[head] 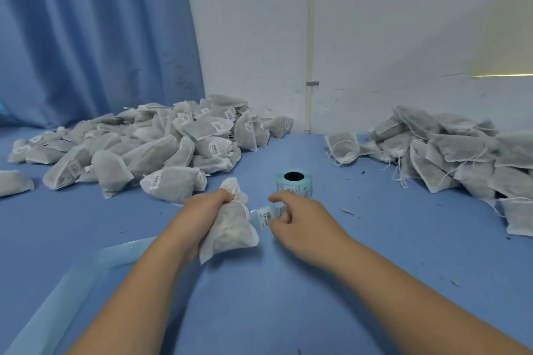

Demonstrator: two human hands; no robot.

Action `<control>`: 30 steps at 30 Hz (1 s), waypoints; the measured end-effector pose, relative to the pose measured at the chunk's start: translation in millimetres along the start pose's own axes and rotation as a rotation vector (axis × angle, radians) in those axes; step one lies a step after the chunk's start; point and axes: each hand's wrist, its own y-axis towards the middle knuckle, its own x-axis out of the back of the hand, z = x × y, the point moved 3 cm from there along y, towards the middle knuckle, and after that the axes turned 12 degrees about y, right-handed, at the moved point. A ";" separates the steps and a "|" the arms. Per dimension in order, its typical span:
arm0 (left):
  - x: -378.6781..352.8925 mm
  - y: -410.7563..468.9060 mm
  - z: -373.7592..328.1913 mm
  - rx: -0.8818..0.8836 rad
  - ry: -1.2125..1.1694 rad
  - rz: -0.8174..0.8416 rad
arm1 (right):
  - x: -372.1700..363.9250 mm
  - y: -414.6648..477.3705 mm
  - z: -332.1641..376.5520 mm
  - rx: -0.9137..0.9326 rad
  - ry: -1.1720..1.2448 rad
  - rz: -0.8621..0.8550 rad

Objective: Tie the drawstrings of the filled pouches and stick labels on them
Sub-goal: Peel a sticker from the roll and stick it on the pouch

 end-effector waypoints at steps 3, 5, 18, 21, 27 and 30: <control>-1.3 2.7 1.3 -0.001 0.049 0.005 | -18.9 20.0 1.4 0.005 -0.084 0.036; -4.2 2.2 -0.1 0.002 0.030 0.053 | -26.2 24.2 -2.5 0.005 -0.110 0.014; -9.3 0.0 -1.5 -0.070 0.179 0.014 | -24.6 21.4 -12.8 0.056 -0.035 -0.138; -8.5 -0.1 -1.2 -0.067 0.180 0.004 | -23.2 21.4 -13.2 0.062 -0.003 -0.130; -8.6 -2.4 -1.4 -0.065 0.190 0.002 | -21.5 20.7 -12.6 0.075 0.016 -0.132; -8.2 -2.9 -1.7 -0.052 0.187 -0.010 | -21.2 19.5 -13.4 0.071 0.033 -0.153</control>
